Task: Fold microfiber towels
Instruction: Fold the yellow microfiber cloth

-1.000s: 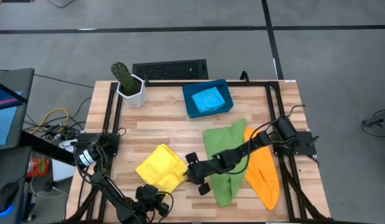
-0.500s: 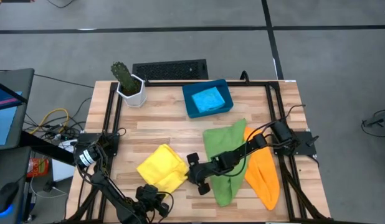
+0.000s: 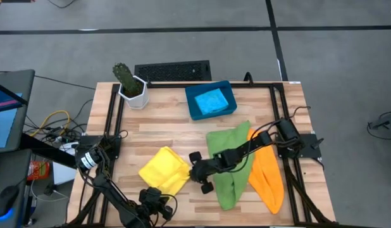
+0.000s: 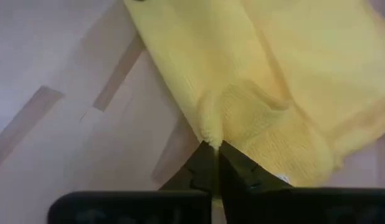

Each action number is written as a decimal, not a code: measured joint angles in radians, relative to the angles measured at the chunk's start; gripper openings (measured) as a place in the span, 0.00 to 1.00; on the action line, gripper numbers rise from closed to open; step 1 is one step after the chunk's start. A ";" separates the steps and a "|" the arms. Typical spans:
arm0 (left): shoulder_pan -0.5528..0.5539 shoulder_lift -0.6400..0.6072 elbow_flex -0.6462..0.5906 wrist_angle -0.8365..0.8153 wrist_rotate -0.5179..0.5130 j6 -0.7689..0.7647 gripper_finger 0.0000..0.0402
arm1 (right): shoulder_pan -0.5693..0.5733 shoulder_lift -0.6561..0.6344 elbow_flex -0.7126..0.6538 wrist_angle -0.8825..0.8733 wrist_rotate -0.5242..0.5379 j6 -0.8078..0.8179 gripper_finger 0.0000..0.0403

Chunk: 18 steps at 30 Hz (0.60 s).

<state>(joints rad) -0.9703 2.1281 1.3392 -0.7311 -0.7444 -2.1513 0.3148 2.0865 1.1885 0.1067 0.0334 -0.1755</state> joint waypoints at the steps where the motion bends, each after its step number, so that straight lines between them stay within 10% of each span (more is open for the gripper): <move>1: 0.000 0.000 0.000 0.000 0.000 0.000 0.00 | -0.006 0.000 0.000 -0.008 -0.011 0.003 0.11; 18: -0.002 0.000 0.000 -0.003 0.005 0.044 0.00 | -0.169 -0.093 -0.001 -0.107 -0.028 -0.061 0.18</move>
<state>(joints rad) -0.9722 2.1281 1.3392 -0.7345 -0.7395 -2.1071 0.1458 1.9930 1.1873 -0.0002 0.0059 -0.2361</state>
